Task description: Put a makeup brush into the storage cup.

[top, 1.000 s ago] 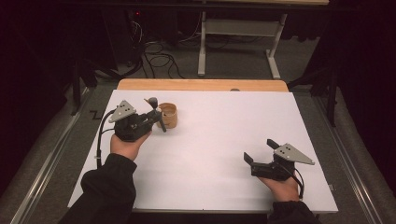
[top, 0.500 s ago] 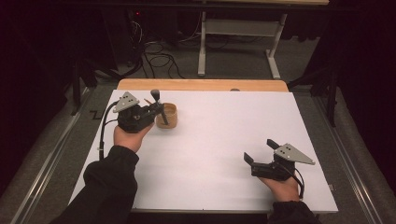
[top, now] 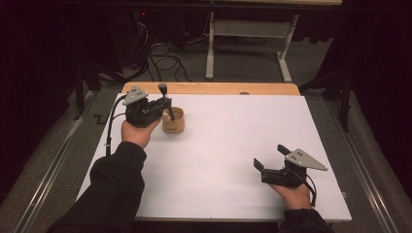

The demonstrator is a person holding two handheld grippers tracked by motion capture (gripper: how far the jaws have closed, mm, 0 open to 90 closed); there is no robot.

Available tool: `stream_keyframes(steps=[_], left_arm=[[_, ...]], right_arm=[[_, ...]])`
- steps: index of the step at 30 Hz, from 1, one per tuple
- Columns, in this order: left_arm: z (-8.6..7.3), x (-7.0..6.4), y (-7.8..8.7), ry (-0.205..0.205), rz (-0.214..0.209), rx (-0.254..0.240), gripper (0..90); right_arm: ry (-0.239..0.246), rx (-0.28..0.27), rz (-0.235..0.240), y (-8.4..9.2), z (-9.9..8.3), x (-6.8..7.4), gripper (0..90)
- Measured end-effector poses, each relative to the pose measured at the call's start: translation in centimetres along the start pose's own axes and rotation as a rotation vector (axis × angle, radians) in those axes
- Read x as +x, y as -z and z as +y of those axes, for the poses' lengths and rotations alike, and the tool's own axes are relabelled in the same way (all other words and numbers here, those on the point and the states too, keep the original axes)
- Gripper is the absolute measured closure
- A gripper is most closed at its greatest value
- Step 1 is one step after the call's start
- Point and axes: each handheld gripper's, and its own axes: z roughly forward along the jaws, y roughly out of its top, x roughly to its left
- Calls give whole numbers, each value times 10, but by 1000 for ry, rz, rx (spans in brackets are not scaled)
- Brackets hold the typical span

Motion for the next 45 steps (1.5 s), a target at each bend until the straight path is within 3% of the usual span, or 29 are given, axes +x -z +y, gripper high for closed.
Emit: stream_keyframes(steps=[14, 26, 45], left_arm=[[0, 6, -20, 11, 31, 2, 781], [-10, 8, -32, 3, 48, 45, 780], [-38, 9, -45, 6, 53, 111, 780]], right_arm=[[3, 4, 2, -1, -1, 0, 8], [4, 7, 8, -1, -1, 1, 12], [11, 12, 15, -2, -2, 2, 17]])
